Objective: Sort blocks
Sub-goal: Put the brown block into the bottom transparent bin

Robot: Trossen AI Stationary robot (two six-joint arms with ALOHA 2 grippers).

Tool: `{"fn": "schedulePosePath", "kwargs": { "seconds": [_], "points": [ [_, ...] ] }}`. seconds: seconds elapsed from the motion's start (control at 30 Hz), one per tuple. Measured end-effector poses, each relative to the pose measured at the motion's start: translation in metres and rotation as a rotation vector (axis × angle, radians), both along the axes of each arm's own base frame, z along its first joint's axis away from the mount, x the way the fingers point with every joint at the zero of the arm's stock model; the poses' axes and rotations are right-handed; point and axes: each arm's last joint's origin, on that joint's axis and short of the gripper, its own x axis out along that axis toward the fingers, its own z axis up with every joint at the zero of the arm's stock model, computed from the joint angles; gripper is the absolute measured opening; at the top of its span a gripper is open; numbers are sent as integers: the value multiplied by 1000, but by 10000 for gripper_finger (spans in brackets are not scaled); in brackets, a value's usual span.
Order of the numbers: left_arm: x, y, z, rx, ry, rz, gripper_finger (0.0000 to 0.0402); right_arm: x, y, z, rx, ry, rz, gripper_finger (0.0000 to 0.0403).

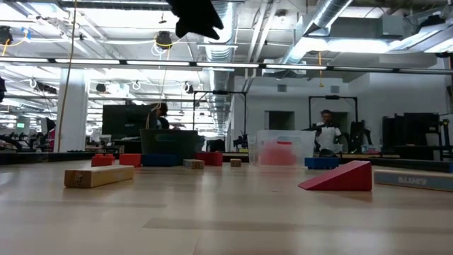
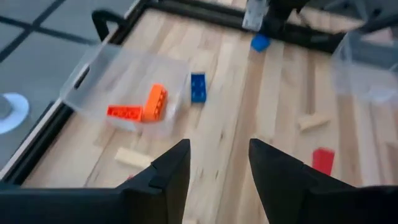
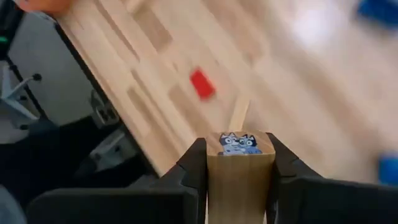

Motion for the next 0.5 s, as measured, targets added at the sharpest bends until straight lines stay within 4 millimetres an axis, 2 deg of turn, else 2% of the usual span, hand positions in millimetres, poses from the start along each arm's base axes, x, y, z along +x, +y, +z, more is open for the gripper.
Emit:
{"fn": "schedulePosePath", "kwargs": {
  "seconds": [0.17, 0.3, 0.5],
  "points": [
    [-5, 12, -3, 19, 46, 29, 217, -22, 28, -37, 126, 147, -80, 86],
    [-9, 23, -4, 28, 66, 100, 256, -30, 50, -70, 242, 190, -140, 86],
    [-12, 31, -6, 28, 92, 139, 257, -40, 89, -109, 388, 269, -205, 87]
  ]
}}
